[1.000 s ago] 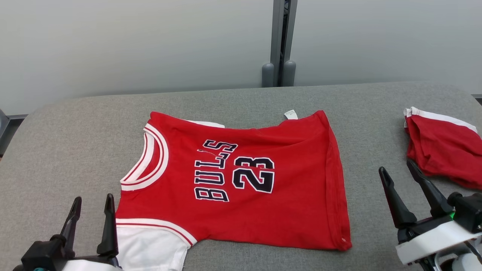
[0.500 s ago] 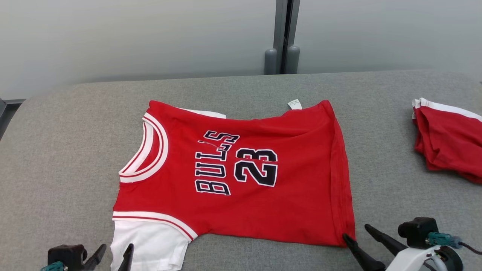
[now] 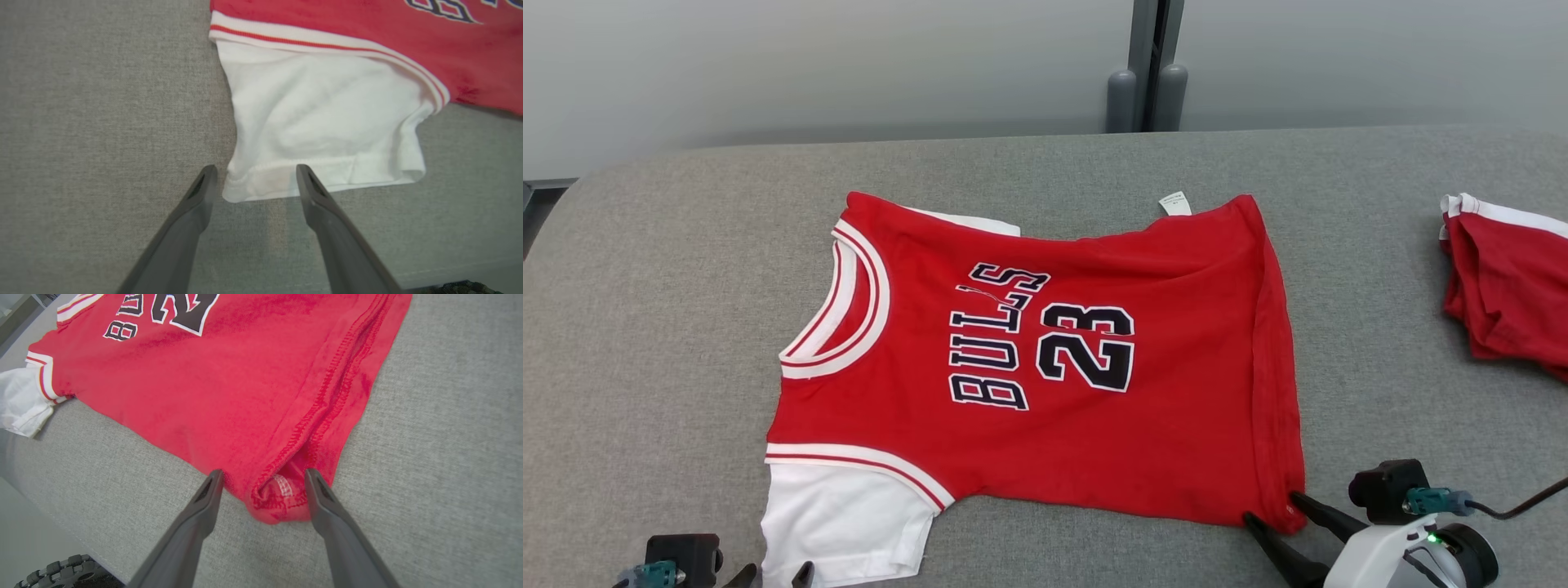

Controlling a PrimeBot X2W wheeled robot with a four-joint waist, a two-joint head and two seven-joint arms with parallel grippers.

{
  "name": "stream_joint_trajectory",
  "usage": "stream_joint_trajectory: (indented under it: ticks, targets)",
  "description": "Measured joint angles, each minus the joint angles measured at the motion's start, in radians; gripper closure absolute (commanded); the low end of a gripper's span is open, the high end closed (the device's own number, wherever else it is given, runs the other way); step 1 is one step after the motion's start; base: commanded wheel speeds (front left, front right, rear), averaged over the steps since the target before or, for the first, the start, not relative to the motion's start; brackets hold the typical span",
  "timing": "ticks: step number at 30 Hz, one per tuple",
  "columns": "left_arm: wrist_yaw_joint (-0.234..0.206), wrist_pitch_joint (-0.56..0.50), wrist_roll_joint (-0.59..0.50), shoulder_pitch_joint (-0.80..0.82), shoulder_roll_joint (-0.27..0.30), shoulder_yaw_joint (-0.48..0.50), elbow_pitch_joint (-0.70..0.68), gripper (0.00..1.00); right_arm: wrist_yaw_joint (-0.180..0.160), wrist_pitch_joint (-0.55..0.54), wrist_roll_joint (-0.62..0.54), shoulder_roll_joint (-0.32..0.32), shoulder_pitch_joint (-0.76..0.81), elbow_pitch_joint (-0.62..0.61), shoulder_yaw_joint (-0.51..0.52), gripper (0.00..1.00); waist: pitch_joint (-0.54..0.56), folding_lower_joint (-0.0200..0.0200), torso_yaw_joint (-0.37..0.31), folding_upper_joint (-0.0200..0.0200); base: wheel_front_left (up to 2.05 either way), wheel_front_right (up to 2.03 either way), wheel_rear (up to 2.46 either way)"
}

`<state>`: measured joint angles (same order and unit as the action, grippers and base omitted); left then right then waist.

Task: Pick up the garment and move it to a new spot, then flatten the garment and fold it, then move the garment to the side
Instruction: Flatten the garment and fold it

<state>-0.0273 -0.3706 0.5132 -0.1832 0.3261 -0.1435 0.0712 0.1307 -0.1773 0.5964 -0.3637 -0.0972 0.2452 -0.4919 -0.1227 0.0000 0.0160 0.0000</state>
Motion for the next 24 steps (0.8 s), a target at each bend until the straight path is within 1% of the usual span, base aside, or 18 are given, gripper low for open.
stream_joint_trajectory:
  ticks: [4, 5, 7, 8, 9, 10, 11, 12, 13, 14, 19, 24]
  targets:
    - [0.010, 0.001, 0.013, 0.022, -0.005, -0.005, 0.037, 0.00, 0.000, -0.002, 0.000, -0.002, -0.011, 0.005, -0.012, 0.00, -0.010, 0.0000, -0.002, 0.0000, 0.00, 0.00, 0.00]
    - [0.015, 0.001, 0.021, 0.026, -0.010, -0.005, 0.045, 0.00, 0.000, -0.004, 0.000, -0.002, -0.014, 0.005, -0.015, 0.06, -0.012, 0.0000, -0.002, 0.0000, 0.00, 0.00, 0.00]
    - [0.017, 0.003, 0.027, 0.036, -0.019, -0.006, 0.066, 0.00, 0.000, -0.004, 0.000, -0.005, -0.017, 0.006, -0.018, 0.27, -0.016, 0.0000, -0.002, 0.0000, 0.00, 0.00, 0.00]
    - [0.018, 0.007, 0.028, 0.042, -0.019, -0.007, 0.078, 0.00, 0.000, -0.004, 0.000, -0.005, -0.017, 0.008, -0.020, 0.30, -0.017, 0.0000, -0.002, 0.0000, 0.00, 0.00, 0.00]
    - [0.022, 0.012, 0.028, 0.049, -0.017, -0.008, 0.091, 0.00, 0.000, -0.004, 0.000, -0.005, -0.019, 0.012, -0.022, 0.29, -0.018, 0.0000, -0.002, 0.0000, 0.00, 0.00, 0.00]
    - [0.027, 0.018, 0.028, 0.055, -0.018, -0.010, 0.101, 0.00, 0.000, -0.004, 0.000, -0.005, -0.021, 0.014, -0.026, 0.31, -0.019, 0.0000, -0.002, 0.0000, 0.00, 0.00, 0.00]
    - [0.033, 0.025, 0.030, 0.060, -0.019, -0.010, 0.110, 0.00, 0.000, -0.004, 0.000, -0.005, -0.023, 0.016, -0.030, 0.49, -0.020, 0.0000, -0.002, 0.0000, 0.00, 0.00, 0.00]
    - [0.037, 0.033, 0.033, 0.066, -0.021, -0.011, 0.120, 0.40, 0.000, -0.004, 0.002, -0.005, -0.026, 0.017, -0.035, 0.55, -0.019, 0.0000, -0.002, 0.0000, 0.00, 0.00, 0.00]
    - [0.037, 0.033, 0.033, 0.066, -0.021, -0.011, 0.120, 0.72, 0.000, -0.004, 0.002, -0.005, -0.026, 0.017, -0.035, 0.84, -0.019, 0.0000, -0.002, 0.0000, 0.00, 0.00, 0.00]
    - [0.045, 0.034, 0.035, 0.070, -0.021, -0.013, 0.127, 1.00, 0.000, -0.002, 0.002, -0.005, -0.028, 0.017, -0.040, 1.00, -0.018, 0.0000, -0.002, 0.0000, 0.00, 0.00, 0.00]
    - [0.067, 0.031, 0.052, 0.070, -0.017, -0.020, 0.130, 1.00, 0.000, 0.014, 0.021, -0.012, -0.033, 0.015, -0.057, 1.00, -0.004, 0.0000, -0.002, 0.0000, 0.00, 0.00, 0.00]
    - [0.073, 0.010, 0.059, 0.059, 0.011, -0.017, 0.033, 1.00, 0.000, 0.038, 0.086, -0.037, -0.031, -0.033, -0.043, 1.00, 0.019, 0.0000, -0.003, 0.0000, 0.00, 0.00, 0.00]
